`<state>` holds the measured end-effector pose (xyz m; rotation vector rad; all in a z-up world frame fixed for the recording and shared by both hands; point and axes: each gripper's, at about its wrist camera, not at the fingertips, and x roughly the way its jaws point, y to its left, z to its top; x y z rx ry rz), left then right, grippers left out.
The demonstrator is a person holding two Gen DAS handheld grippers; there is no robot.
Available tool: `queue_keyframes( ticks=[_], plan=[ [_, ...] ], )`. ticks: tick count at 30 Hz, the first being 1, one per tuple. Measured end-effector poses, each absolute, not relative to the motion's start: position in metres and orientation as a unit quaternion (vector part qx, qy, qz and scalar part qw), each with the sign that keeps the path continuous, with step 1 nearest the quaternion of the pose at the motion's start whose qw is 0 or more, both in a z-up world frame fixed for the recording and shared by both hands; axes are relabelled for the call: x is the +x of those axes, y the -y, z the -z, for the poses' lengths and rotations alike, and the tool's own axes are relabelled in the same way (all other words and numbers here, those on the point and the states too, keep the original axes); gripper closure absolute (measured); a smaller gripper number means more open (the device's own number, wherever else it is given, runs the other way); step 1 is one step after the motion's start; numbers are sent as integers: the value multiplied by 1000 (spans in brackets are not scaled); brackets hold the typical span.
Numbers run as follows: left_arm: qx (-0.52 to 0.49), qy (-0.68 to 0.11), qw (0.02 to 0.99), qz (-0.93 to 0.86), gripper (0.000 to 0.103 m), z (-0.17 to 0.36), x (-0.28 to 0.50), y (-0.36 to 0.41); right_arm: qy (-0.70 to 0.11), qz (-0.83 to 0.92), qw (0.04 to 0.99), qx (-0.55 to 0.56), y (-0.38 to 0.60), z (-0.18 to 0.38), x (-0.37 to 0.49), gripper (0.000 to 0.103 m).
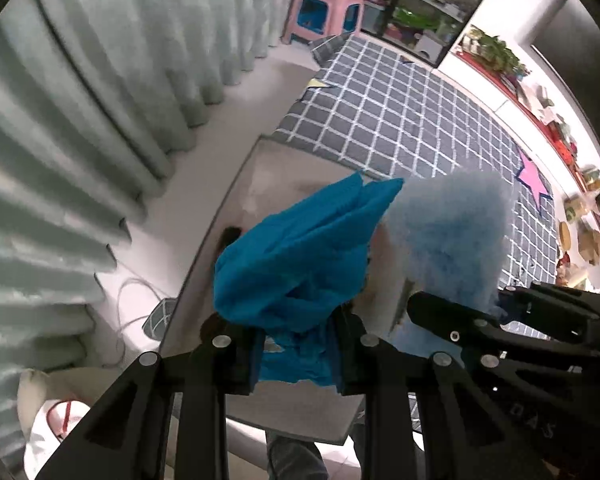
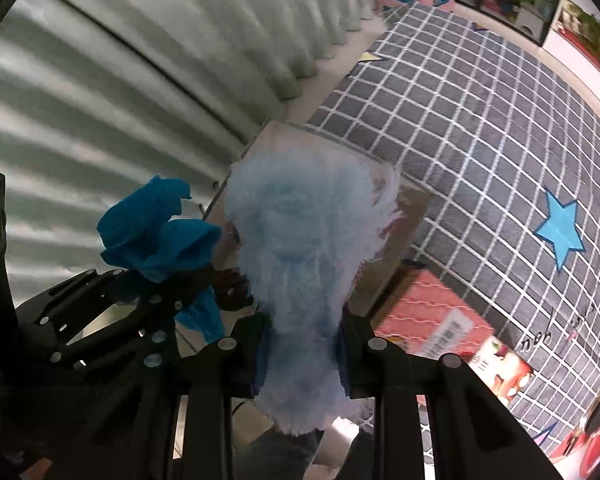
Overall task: Organize soft objects
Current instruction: 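Carry the white fluffy item and blue cloth over the white box with both tools, then open both tools to drop the fluffy item and blue cloth into the box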
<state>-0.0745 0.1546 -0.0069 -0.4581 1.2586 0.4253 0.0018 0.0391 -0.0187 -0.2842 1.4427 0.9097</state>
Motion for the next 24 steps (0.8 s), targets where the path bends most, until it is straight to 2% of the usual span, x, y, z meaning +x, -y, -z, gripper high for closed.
queue_keyframes(
  ticks=[16, 18, 19, 20, 21, 22, 23, 24],
  plan=[
    [-226, -622, 721, -205, 74, 53, -104, -161, -654, -398, 623, -160, -60, 62, -13, 74],
    [-230, -622, 722, -199, 66, 57, -106, -160, -656, -406, 617, -159, -63, 64, -14, 74],
    [-229, -623, 721, -199, 50, 58, -106, -159, -657, -409, 613, -158, -64, 64, -15, 72],
    [-229, -624, 720, -200, 27, 60, -107, -159, -657, -409, 613, -159, -65, 64, -15, 56],
    [-228, -623, 721, -201, 19, 60, -108, -159, -653, -408, 617, -161, -65, 63, -14, 22],
    [-226, -620, 723, -202, 15, 60, -108, -159, -648, -408, 623, -160, -65, 61, -13, 8],
    [-222, -619, 725, -205, 14, 60, -109, -159, -641, -409, 631, -155, -63, 58, -12, 1],
    [-222, -617, 726, -208, 13, 60, -110, -159, -637, -410, 635, -151, -62, 56, -11, 1]
  ],
)
